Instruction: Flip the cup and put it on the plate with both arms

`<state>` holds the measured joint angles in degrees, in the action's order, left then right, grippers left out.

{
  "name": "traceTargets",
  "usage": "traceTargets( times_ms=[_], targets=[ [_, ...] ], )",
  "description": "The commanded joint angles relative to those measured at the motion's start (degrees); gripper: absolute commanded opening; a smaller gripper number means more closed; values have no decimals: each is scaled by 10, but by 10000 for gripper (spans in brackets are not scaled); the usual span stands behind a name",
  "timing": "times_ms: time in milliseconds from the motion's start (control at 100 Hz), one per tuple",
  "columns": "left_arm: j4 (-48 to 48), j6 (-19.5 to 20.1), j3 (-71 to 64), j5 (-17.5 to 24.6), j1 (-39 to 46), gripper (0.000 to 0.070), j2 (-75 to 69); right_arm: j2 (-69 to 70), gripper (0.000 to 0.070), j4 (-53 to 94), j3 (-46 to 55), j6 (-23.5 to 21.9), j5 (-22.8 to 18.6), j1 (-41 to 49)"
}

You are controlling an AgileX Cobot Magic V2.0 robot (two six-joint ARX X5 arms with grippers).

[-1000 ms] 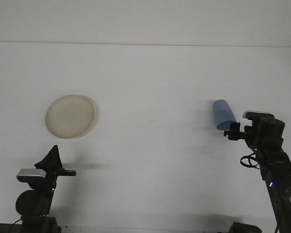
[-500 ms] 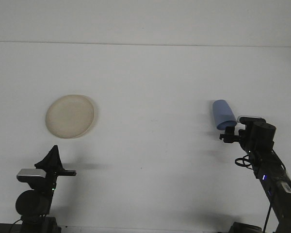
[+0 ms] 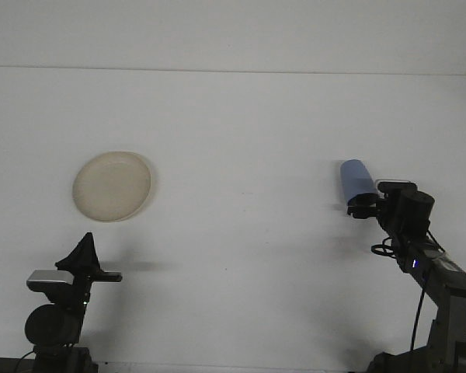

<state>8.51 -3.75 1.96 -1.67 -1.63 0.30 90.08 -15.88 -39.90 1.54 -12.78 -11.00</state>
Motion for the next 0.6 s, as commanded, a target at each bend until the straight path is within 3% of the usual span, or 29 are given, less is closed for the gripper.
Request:
traceTargets(
  times_ms=[0, 160, 220, 590],
  targets=[
    [6, 1, -11, 0, 0, 13, -1, 20, 388, -16, -2, 12, -9, -4],
    [6, 1, -11, 0, 0, 13, -1, 33, 88, -26, -2, 25, -21, -6],
    [6, 1, -11, 0, 0, 13, -1, 33, 8, -30, -2, 29, -31, -6],
    [6, 1, -11, 0, 0, 13, -1, 1, 4, -20, -2, 26, -38, -2]
  ],
)
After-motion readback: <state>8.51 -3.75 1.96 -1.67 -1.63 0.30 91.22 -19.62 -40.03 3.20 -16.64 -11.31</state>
